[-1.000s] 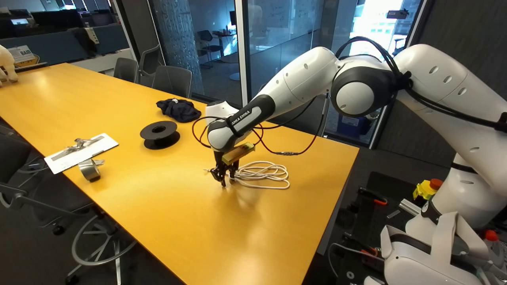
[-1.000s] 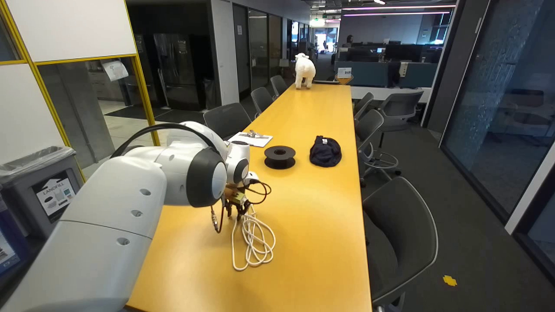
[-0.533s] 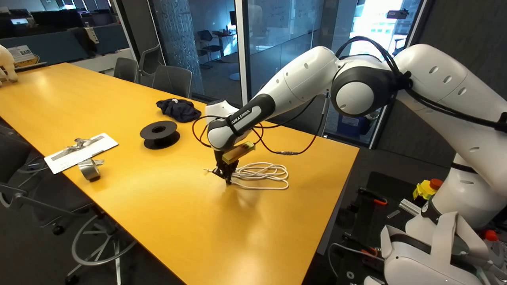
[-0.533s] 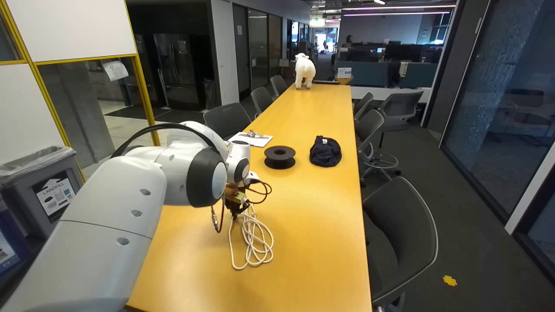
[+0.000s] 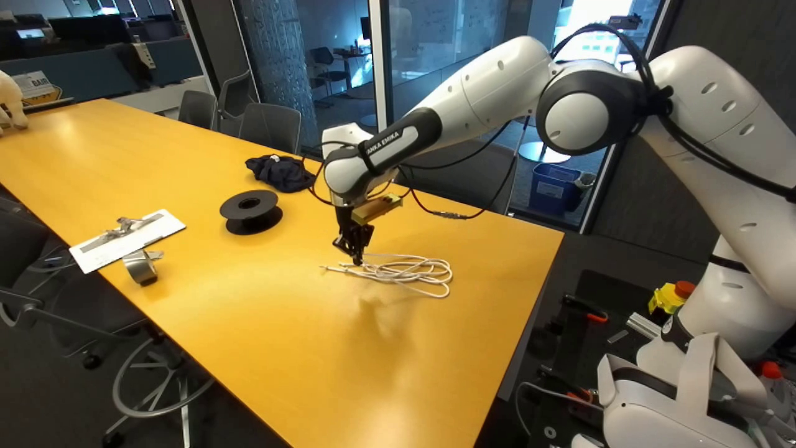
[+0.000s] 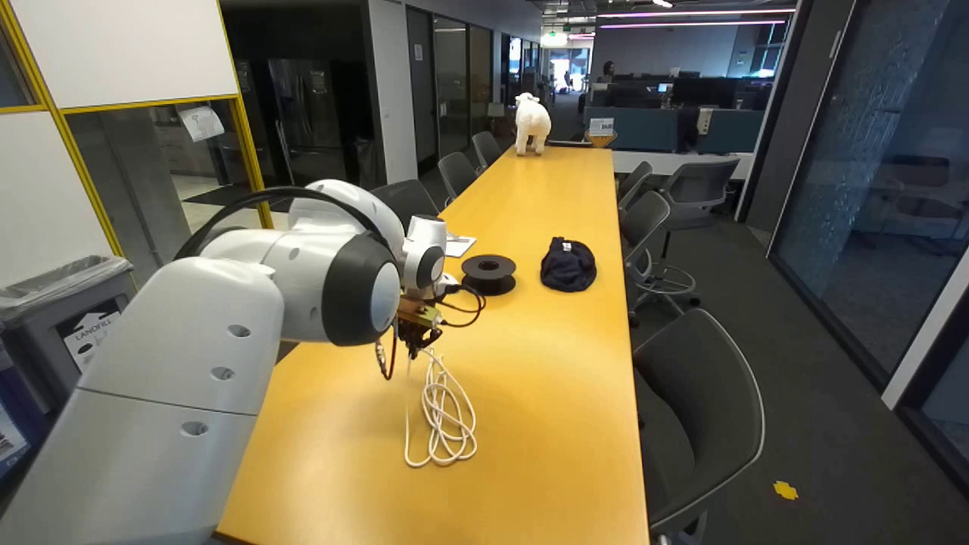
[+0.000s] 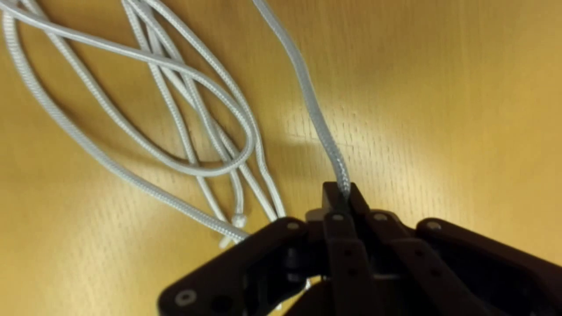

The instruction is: Straighten out the string

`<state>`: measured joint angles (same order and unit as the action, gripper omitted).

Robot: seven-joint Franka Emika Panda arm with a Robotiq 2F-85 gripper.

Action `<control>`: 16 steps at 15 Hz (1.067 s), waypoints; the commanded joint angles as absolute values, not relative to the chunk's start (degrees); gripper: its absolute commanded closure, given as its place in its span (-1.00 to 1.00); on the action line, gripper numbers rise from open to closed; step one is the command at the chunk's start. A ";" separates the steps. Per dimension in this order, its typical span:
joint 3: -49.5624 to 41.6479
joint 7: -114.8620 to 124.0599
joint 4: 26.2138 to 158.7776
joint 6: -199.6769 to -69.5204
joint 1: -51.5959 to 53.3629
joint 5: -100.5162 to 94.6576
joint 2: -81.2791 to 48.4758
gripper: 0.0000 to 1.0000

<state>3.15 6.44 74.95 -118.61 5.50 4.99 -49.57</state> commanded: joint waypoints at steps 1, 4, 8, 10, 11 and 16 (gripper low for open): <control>2.00 9.26 84.44 -120.33 5.73 4.73 -37.11 0.98; 0.21 15.00 90.37 -122.61 6.38 4.27 -28.20 0.98; -2.57 25.84 98.58 -124.72 8.04 0.67 -16.18 0.98; -3.26 31.73 102.52 -124.43 8.50 -2.51 -10.08 0.98; -3.39 35.12 104.53 -124.35 8.64 -4.45 -7.01 0.98; -0.66 52.23 113.77 -121.34 6.43 -14.53 8.38 0.98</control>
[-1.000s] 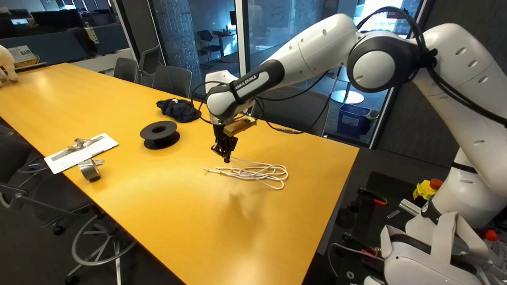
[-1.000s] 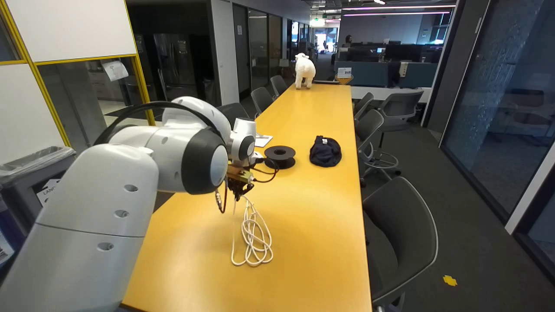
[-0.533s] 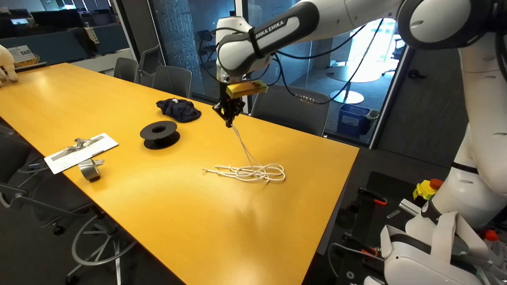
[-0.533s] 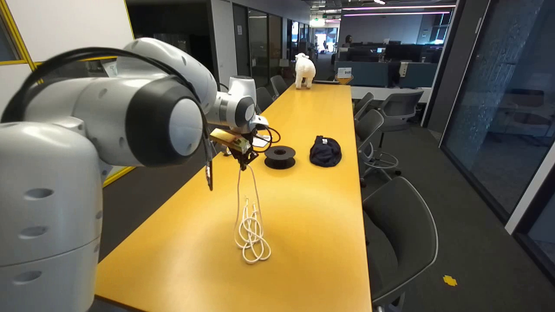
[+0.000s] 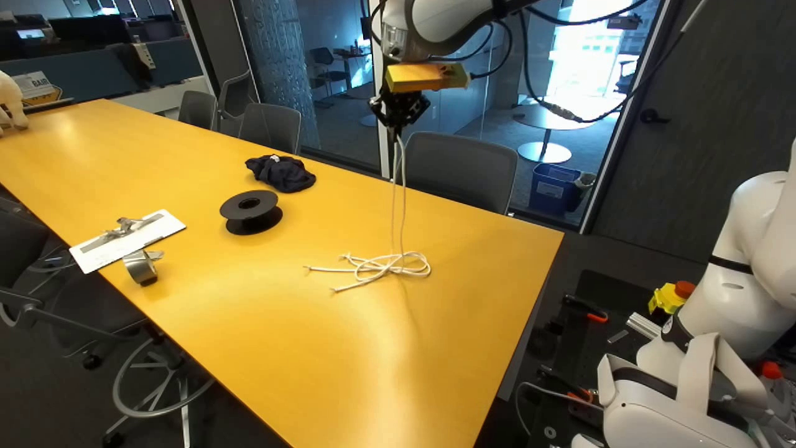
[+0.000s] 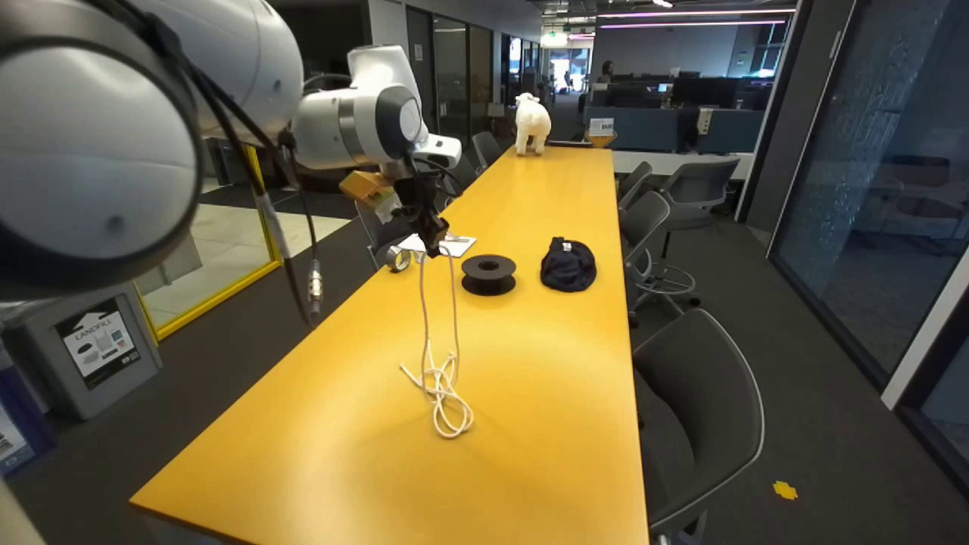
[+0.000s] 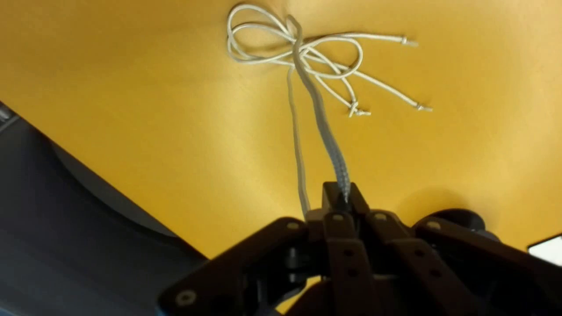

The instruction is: Straighten out the string

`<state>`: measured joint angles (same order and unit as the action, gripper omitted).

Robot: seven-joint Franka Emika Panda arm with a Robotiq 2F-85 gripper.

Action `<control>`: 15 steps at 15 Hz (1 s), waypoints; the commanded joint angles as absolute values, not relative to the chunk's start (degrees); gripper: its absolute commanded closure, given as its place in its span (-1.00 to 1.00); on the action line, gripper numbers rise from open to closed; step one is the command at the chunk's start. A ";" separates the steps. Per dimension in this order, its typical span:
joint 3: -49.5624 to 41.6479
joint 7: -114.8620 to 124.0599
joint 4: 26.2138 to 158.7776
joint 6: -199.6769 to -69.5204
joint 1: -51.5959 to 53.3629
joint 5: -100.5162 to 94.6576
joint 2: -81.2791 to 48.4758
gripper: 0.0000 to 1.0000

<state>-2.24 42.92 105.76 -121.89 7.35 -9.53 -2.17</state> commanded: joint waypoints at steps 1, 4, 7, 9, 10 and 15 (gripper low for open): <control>0.20 55.40 115.75 -120.48 5.65 -16.33 11.57 0.98; 3.24 62.69 120.98 -116.11 2.83 -19.52 21.17 0.98; 5.97 67.01 125.16 -110.94 -0.10 -19.70 30.55 0.98; 7.23 68.74 126.97 -107.91 -1.82 -19.29 35.72 0.98; 7.88 69.65 127.25 -106.18 -2.68 -19.30 37.79 0.98; 9.52 72.03 128.44 -101.08 -6.03 -19.27 45.29 0.98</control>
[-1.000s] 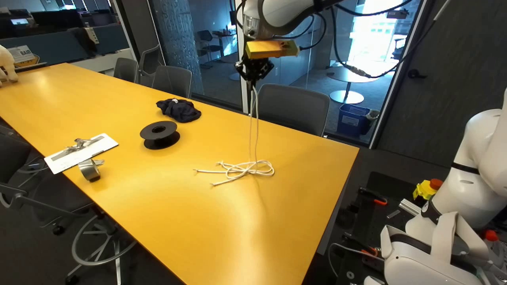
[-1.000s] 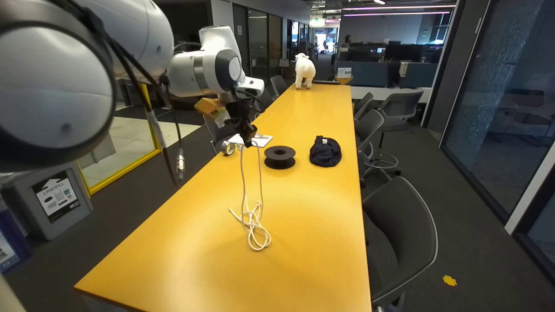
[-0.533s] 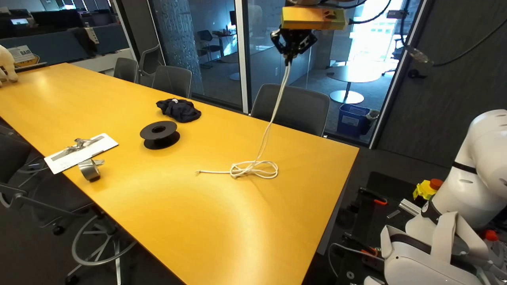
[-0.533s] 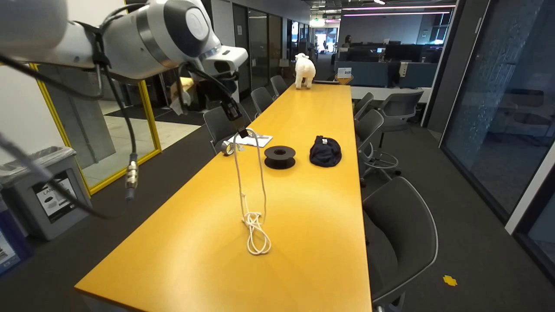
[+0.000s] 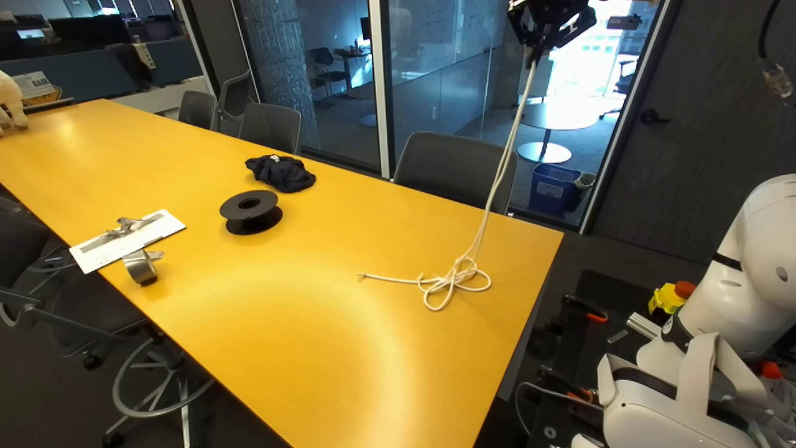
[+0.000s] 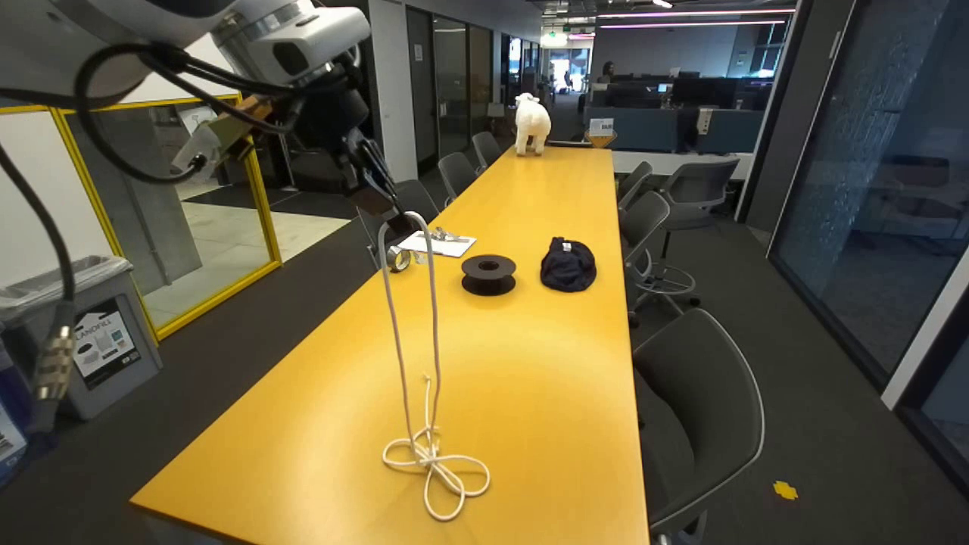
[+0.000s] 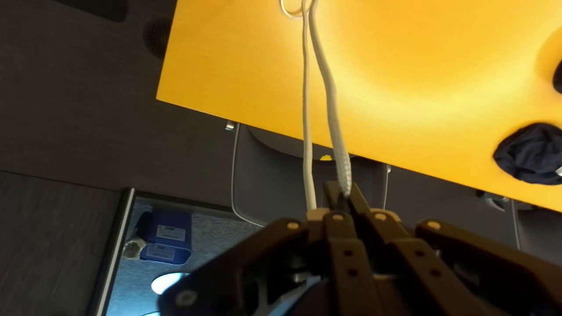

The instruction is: Straighten out the string

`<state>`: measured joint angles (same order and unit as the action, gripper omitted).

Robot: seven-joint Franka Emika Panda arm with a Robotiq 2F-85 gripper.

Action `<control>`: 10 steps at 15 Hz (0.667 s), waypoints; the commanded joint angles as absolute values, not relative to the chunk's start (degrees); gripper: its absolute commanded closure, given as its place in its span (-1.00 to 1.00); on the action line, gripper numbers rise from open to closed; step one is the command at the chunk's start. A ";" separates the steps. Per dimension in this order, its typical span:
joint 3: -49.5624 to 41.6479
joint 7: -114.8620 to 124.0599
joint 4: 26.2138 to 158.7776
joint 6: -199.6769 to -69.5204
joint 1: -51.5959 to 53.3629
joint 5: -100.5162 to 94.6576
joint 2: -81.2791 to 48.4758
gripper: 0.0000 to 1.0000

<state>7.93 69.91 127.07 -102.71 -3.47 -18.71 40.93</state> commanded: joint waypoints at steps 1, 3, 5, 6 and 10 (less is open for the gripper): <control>9.76 72.66 128.47 -100.46 -6.75 -19.43 46.19 0.98; 9.41 72.70 128.52 -100.08 -7.66 -19.35 47.00 0.98; 8.61 71.19 128.28 -101.30 -7.87 -18.99 45.60 0.98; 8.54 69.94 127.38 -102.04 -7.01 -17.91 43.97 0.98; 8.37 65.86 124.94 -111.46 -4.94 -16.09 34.25 0.98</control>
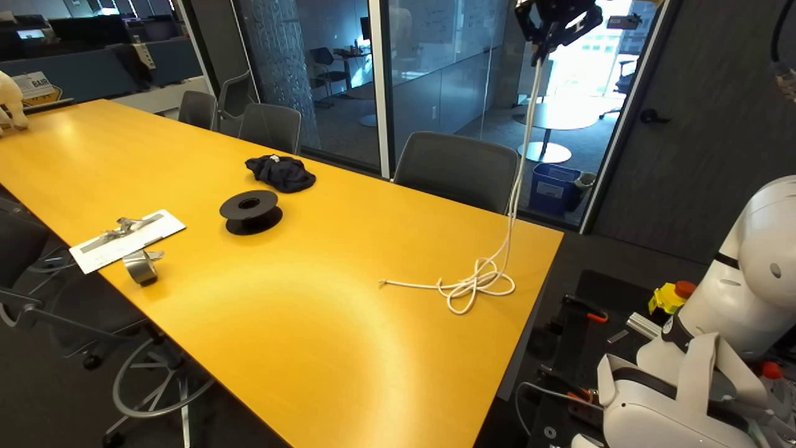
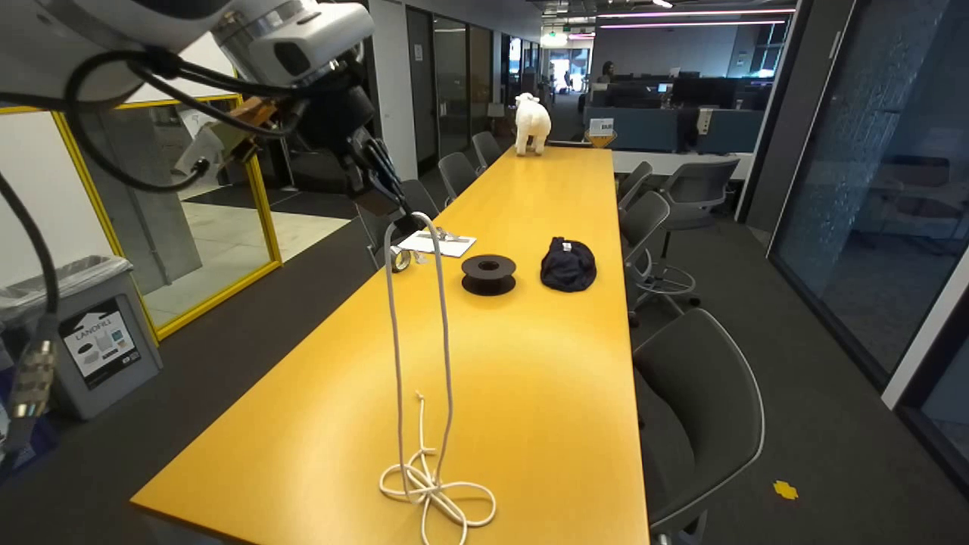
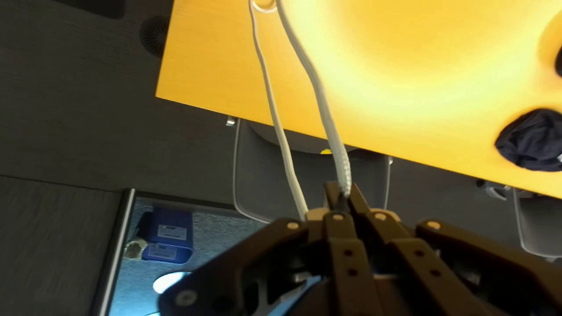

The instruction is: Straighten out the string

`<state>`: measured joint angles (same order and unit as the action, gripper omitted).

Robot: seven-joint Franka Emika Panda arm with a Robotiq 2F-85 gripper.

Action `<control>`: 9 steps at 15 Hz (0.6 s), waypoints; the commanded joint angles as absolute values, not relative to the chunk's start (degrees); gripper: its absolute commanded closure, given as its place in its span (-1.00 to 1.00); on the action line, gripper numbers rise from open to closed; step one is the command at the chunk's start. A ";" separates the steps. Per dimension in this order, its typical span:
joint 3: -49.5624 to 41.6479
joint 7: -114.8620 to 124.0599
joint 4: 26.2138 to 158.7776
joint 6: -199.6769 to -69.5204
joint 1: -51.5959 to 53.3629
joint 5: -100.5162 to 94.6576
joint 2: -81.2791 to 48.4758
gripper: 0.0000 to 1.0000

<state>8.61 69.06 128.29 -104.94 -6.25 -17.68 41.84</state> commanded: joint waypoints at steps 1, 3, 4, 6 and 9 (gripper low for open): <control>8.06 64.69 124.12 -115.77 -4.59 -15.58 31.09 0.98; 7.82 63.51 122.16 -123.54 -4.53 -14.76 24.82 0.98; 7.56 63.05 120.72 -127.08 -4.52 -14.15 21.39 0.98; 6.87 62.16 117.43 -133.70 -4.24 -11.83 14.68 0.98; 6.01 60.78 111.48 -140.94 -3.64 -8.19 4.79 0.98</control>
